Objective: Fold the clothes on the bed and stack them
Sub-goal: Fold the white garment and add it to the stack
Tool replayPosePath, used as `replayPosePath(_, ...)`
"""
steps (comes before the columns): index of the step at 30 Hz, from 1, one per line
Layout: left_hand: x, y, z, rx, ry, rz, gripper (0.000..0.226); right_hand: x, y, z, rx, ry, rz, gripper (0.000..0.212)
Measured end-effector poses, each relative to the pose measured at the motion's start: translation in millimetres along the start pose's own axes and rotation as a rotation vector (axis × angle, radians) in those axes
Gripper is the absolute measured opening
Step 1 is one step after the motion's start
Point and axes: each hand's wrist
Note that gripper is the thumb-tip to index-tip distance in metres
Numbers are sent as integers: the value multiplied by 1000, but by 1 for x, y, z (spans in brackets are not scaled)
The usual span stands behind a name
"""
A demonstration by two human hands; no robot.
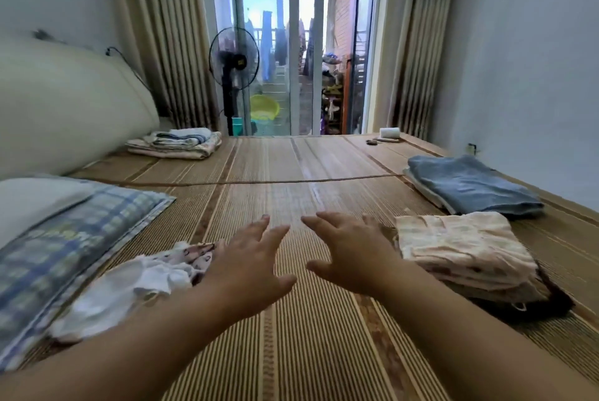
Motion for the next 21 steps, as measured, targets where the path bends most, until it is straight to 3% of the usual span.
replayPosePath(9,-133,3,-134,-94,-310,-20,84,-174,70,-18,-224,-222,-5,72)
replayPosePath(15,-195,25,-156,-161,-456,-185,89,-225,130,0,-361,-105,116,71)
replayPosePath(21,-209,57,-156,-196,-460,-291,82,-266,185,38,-518,140,505,82)
Point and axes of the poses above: each hand's wrist, its own z-axis towards the middle knuckle, its own y-axis out of the palm, x = y × z, and after that the axes turned 15 degrees about y, right-handed
